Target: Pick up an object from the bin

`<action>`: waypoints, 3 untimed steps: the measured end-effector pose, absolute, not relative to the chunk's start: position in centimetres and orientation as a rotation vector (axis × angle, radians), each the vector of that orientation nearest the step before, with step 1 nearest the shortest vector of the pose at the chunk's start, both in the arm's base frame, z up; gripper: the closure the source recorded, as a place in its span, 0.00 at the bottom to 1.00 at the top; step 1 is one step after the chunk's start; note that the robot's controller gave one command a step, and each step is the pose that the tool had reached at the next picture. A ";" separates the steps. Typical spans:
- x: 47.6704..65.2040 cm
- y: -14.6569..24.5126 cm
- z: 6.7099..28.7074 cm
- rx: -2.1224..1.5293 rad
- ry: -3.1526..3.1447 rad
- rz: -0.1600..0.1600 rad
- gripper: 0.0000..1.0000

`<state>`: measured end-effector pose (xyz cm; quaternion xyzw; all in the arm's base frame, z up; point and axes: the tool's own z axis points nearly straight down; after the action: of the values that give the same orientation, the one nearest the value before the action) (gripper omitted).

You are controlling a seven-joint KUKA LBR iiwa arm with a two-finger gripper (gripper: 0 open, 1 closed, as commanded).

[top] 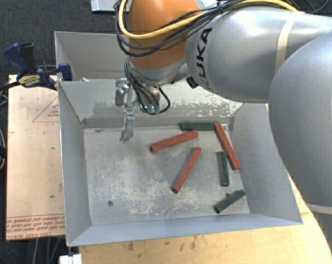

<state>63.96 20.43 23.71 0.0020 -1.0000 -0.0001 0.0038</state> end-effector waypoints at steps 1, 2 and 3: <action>64.1 20.3 24.3 0.001 -3.143 -0.002 0.00; 63.6 15.4 17.9 0.205 -3.138 -0.002 0.00; 64.6 20.8 16.4 0.367 -3.125 -0.002 0.00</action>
Offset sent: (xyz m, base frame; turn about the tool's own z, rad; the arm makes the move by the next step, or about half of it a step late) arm -0.0136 -0.1354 -0.1671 -0.3420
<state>64.59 20.77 16.36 0.1167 -0.9932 -0.0006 -0.0025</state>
